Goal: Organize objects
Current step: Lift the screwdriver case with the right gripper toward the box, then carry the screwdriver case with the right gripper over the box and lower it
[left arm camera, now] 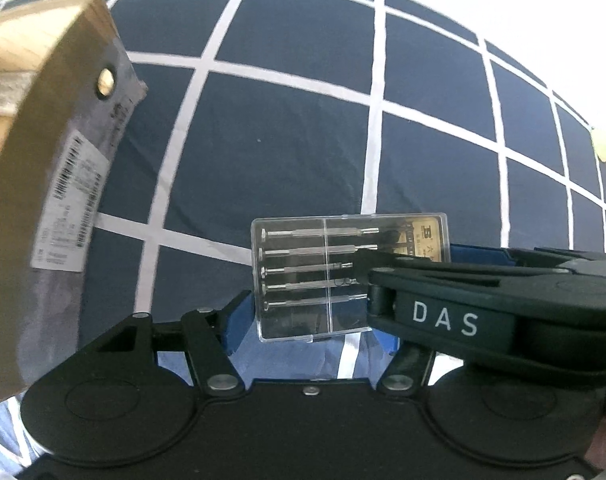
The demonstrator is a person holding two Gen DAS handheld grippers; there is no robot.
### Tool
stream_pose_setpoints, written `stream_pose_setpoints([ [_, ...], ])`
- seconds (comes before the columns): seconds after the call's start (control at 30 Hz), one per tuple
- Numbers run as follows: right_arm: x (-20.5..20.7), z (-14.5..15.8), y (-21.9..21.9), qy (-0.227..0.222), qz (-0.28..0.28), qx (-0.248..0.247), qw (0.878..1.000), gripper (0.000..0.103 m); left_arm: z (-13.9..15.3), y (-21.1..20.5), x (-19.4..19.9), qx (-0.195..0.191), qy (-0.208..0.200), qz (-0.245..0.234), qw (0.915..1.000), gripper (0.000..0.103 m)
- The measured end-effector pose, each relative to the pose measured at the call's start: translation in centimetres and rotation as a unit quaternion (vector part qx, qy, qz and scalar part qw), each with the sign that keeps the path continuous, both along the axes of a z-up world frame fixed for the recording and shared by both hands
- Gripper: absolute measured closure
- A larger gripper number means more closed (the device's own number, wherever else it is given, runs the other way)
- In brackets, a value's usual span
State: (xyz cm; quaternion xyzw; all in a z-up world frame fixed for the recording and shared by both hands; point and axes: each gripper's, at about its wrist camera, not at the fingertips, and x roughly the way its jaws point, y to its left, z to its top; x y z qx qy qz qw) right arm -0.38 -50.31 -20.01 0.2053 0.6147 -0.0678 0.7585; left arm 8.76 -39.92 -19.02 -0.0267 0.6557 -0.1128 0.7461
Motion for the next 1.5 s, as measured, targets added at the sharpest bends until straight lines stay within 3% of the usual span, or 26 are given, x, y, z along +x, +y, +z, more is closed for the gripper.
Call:
stream_pose_setpoints([
  [0.5, -4.0, 7.0, 4.8, -0.054, -0.018, -0.017, 0.998, 0.039, 6.4, 3.1, -4.8, -0.002, -0.053, -0.017, 0.9985, 0.042],
  [0.83, -6.6, 9.1, 8.6, -0.075, -0.025, -0.021, 0.997, 0.039, 8.7, 6.4, -7.4, -0.001, -0.074, -0.027, 0.9969, 0.042],
  [1.5, -5.1, 12.9, 19.4, -0.100, -0.069, -0.034, 0.992, 0.039, 12.6, 17.1, -7.5, 0.003, -0.104, -0.088, 0.9907, 0.042],
])
